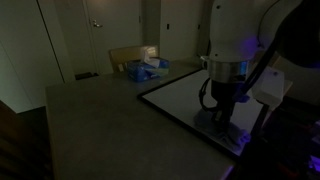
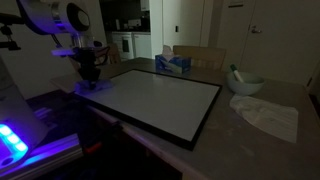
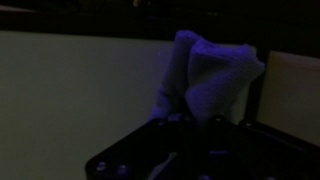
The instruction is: Use the grey towel to wipe the board
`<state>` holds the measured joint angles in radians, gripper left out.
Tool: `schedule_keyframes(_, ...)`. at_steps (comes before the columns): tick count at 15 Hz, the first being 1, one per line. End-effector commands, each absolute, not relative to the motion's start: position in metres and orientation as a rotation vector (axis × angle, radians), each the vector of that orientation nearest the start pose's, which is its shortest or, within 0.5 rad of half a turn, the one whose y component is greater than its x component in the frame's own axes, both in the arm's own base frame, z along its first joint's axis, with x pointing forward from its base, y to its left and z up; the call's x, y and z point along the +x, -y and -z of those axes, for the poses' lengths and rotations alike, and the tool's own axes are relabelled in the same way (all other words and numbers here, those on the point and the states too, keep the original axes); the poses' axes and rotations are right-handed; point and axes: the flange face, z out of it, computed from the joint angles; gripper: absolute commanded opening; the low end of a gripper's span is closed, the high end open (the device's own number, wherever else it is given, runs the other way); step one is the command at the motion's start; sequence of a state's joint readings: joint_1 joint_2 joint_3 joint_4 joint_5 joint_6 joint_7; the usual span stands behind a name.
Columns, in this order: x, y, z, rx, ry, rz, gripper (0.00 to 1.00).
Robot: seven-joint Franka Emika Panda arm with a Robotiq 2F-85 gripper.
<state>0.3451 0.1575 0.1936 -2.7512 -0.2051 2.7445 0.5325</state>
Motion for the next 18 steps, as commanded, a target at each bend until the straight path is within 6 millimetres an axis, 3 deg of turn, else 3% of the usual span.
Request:
schedule_keyframes(1,0.312,-0.216,-0.149,-3.148,0.579,-0.097,0.02)
schedule_keyframes(8,0.311,-0.214,-0.149,-3.114,0.764,-0.105,0.03)
schedule_keyframes(10,0.310,-0.216,-0.148,-3.100,0.796,-0.123,0.35)
schedule_keyframes(14,0.315,-0.215,-0.161,-3.106,0.863,-0.149,0.63)
schedule_keyframes(18,0.336,-0.208,-0.189,-3.161,0.937,-0.201,0.92)
